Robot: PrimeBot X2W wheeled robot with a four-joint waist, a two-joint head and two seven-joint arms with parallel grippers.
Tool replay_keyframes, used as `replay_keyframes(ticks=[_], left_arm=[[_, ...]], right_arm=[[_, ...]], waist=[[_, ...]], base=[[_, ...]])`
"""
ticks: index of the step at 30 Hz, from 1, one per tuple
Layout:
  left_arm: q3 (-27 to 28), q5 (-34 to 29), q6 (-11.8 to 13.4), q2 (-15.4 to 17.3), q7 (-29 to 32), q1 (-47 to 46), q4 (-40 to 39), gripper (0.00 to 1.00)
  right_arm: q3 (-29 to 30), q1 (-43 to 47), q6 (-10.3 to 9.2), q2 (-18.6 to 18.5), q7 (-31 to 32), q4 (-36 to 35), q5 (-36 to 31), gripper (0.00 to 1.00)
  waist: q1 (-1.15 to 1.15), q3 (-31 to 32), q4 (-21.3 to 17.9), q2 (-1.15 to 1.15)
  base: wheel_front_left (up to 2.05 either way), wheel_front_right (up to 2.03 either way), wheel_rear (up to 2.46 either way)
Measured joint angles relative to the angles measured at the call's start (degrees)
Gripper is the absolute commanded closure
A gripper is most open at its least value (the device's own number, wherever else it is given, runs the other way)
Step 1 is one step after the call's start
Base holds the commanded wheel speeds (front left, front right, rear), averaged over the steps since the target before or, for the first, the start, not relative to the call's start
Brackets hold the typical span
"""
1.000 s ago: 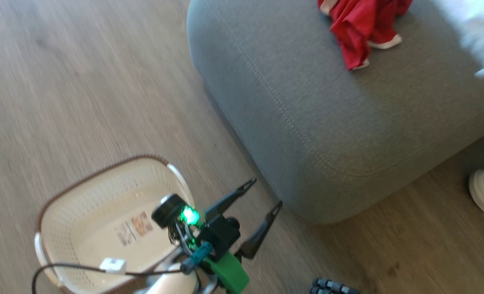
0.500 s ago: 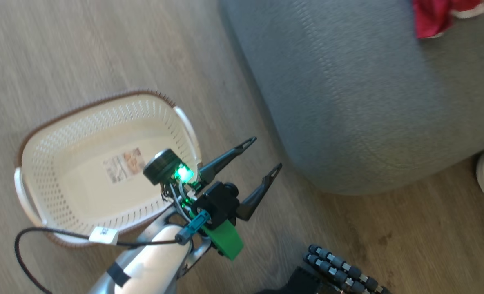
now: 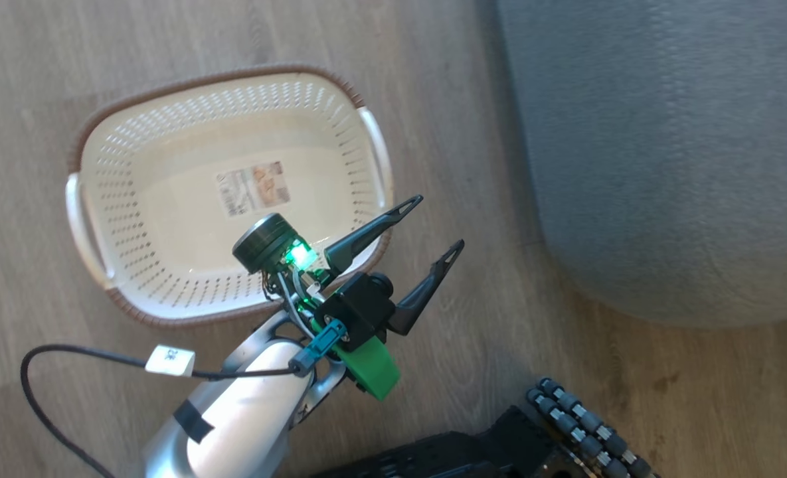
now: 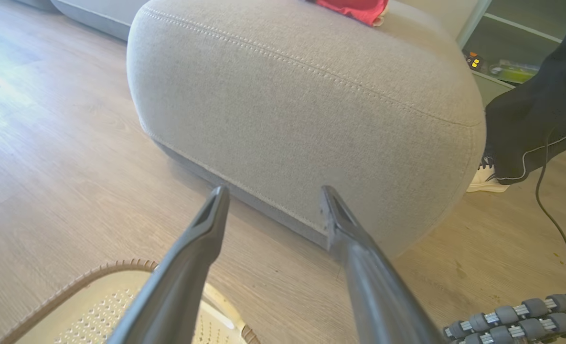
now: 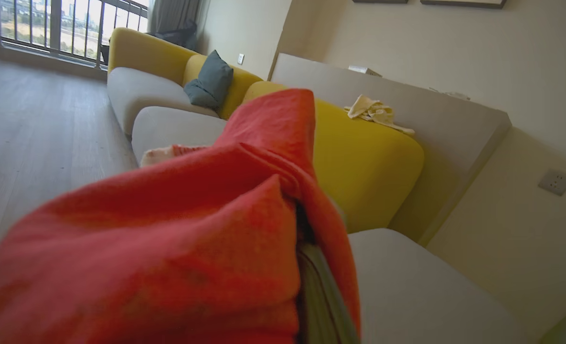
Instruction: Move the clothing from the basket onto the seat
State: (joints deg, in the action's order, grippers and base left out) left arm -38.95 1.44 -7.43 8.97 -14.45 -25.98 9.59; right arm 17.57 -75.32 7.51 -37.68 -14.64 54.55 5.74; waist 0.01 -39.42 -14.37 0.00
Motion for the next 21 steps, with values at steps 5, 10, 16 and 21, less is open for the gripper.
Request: replay_keyframes(ticks=[5,10,16,21], left_arm=[[0.05,-0.03,0.00,-0.68,0.00,-0.43,-0.08,0.00],[-1.53,-1.43,0.00,-0.73,0.00,-2.88,-1.13,0.00],[-1.62,-1.42,0.02,-0.80,0.00,-3.26,-1.14,0.00],[-1.93,-1.21,0.02,0.20,0.00,-3.41,-1.10,0.00]], right_arm=[[3.55,-0.71,0.00,-0.12,0.00,6.33,-4.74,1.00],[6.66,-0.70,0.00,0.29,0.00,11.20,-9.37,1.00],[6.61,-0.36,0.00,2.04,0.00,13.81,-16.37,1.00],[9.34,0.44,0.00,2.81,0.00,15.80,-19.37,1.00]], waist=[[0.00,-2.09,2.57,0.01],[0.00,-3.30,3.79,0.01],[0.00,-3.89,3.61,0.00],[-0.01,-3.80,3.19,0.01]], base=[[0.00,0.00,0.00],[0.00,0.00,0.00],[0.00,0.00,0.00],[0.00,0.00,0.00]])
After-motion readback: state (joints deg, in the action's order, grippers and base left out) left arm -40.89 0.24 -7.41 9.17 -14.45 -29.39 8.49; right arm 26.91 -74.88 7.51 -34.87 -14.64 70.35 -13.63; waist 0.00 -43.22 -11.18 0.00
